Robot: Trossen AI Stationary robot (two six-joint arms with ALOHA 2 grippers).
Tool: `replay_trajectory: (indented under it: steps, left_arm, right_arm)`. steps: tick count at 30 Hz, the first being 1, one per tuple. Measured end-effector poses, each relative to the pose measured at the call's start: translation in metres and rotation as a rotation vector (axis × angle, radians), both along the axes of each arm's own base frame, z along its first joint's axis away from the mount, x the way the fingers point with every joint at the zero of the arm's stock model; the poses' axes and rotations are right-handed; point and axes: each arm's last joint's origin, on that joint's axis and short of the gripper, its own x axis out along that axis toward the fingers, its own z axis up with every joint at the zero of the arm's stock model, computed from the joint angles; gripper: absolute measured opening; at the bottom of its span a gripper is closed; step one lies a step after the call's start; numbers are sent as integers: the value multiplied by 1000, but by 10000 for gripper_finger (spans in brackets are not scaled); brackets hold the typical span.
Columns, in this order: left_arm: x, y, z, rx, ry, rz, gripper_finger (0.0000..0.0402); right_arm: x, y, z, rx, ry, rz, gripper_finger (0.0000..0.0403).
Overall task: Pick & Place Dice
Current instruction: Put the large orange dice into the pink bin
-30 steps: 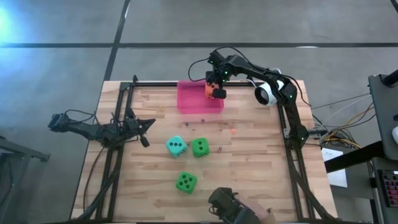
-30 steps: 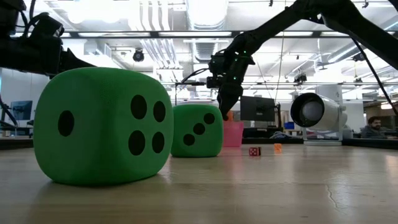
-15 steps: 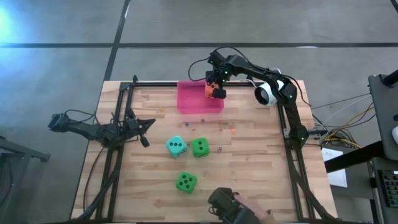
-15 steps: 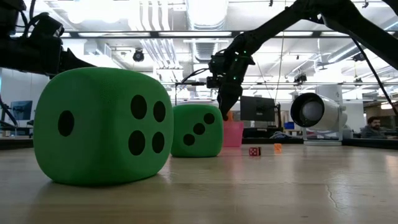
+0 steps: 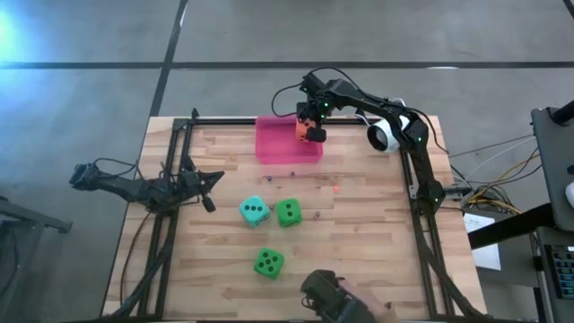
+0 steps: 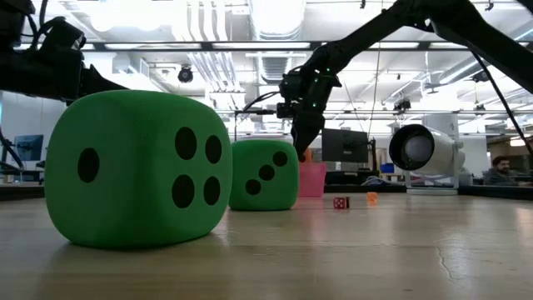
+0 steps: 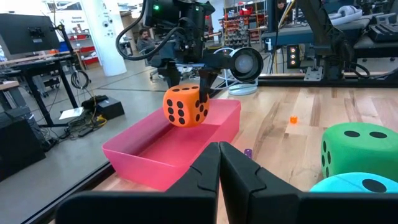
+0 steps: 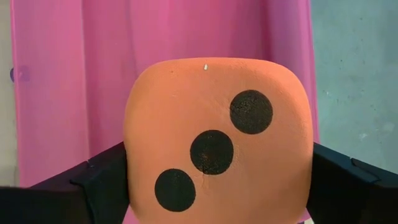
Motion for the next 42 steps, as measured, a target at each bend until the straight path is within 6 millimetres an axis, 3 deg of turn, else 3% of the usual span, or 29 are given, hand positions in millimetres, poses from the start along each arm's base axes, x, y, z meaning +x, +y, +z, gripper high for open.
replay_trajectory:
  steps: [3,29,42]
  left_arm:
    - [0,0,0,0,0,0,15]
    - [0,0,0,0,0,0,15]
    - [0,0,0,0,0,0,15]
  right_arm:
    - [-1,-1,0,7,-3,-4,391]
    - [-2,-3,0,-46,20,64,397]
    - [1,-6,17,-104,-4,48,397]
